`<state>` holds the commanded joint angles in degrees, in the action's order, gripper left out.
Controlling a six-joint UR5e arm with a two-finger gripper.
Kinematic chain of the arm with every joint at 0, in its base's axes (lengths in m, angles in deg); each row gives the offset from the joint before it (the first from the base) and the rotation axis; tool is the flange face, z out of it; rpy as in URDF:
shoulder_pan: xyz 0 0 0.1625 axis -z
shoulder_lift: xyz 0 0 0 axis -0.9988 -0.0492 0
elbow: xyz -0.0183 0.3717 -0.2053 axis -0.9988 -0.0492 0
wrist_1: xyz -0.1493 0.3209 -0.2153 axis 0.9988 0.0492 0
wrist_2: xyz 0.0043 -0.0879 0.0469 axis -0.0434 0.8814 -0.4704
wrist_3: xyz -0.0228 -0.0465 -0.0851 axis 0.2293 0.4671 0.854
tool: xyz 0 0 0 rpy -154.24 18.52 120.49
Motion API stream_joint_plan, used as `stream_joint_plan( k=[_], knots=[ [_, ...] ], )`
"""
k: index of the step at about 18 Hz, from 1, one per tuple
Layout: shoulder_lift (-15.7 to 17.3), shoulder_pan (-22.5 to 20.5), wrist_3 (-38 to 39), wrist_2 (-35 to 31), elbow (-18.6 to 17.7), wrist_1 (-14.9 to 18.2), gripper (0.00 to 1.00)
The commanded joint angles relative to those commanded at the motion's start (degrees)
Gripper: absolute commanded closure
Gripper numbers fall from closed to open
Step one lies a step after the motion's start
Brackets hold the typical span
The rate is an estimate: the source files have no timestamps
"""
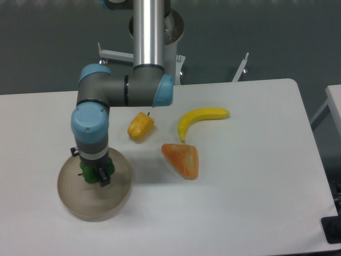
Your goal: Place the green pepper on the plate
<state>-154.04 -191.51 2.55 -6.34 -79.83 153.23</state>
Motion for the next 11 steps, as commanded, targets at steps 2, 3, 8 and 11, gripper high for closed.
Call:
stream_joint_plan(
  k=[2, 3, 8, 11],
  knots=[
    [0.6, 0.1, 0.1, 0.0, -0.1, -0.1, 0.0],
    [1.1, 0.1, 0.1, 0.0, 0.2, -0.1, 0.0],
    [4.1, -3.2, 0.0, -0.5, 1.5, 0.0, 0.0],
    [7.1, -9.0, -0.9, -0.6, 1.8, 0.2, 0.0]
  ],
)
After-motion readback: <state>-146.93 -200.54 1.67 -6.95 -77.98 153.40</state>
